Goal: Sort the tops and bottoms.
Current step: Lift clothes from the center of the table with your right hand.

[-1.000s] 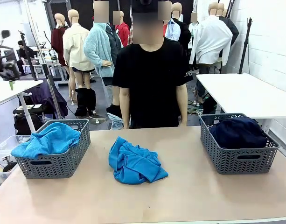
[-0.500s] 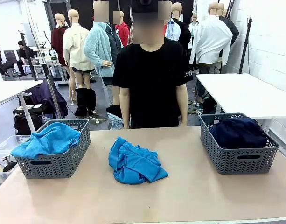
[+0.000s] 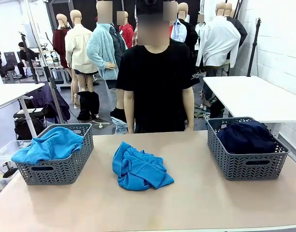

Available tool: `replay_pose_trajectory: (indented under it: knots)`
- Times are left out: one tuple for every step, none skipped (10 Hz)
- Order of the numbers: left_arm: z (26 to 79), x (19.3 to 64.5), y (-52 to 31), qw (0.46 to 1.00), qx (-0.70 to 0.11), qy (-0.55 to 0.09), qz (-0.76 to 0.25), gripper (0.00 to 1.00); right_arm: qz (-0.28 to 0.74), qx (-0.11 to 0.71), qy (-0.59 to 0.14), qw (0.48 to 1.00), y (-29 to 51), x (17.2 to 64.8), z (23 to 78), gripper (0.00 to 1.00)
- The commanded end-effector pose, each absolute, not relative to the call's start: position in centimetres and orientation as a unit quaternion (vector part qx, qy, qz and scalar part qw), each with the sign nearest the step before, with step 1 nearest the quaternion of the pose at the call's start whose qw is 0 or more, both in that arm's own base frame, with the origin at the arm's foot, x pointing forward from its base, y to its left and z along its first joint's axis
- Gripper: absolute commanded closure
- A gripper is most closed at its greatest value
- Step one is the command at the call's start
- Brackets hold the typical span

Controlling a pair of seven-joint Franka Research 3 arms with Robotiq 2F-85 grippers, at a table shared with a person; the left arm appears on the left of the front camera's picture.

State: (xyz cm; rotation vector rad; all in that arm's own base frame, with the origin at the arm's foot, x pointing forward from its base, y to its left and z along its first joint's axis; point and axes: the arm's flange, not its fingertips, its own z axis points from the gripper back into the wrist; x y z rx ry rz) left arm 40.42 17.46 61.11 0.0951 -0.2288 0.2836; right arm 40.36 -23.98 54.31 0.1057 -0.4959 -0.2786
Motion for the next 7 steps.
replay_pose_trajectory:
  knots:
    - [60.9, 40.5, 17.4, 0.980, 0.049, -0.118, 0.153, 0.00, -0.083, 0.031, -0.319, 0.944, -20.2, 38.4, 60.8, 0.00]
    - [60.9, 40.5, 17.4, 0.980, 0.049, -0.118, 0.153, 0.00, -0.052, 0.010, -0.331, 0.942, -17.1, 37.8, 63.7, 0.00]
    - [60.9, 40.5, 17.4, 0.980, 0.049, -0.118, 0.153, 0.00, 0.023, 0.000, -0.343, 0.939, -13.0, 37.1, 66.4, 0.00]
    - [60.9, 40.5, 17.4, 0.980, 0.049, -0.118, 0.153, 0.00, 0.105, 0.007, -0.341, 0.934, -9.3, 36.5, 68.1, 0.00]
    - [60.9, 40.5, 17.4, 0.980, 0.049, -0.118, 0.153, 0.00, 0.194, 0.013, -0.327, 0.925, -5.3, 36.0, 69.1, 0.00]
    - [60.9, 40.5, 17.4, 0.980, 0.049, -0.118, 0.153, 0.00, 0.276, 0.018, -0.301, 0.913, -1.4, 35.6, 69.3, 0.00]
    - [60.9, 40.5, 17.4, 0.980, 0.049, -0.118, 0.153, 0.00, 0.356, 0.021, -0.268, 0.895, 2.2, 35.3, 68.7, 0.00]
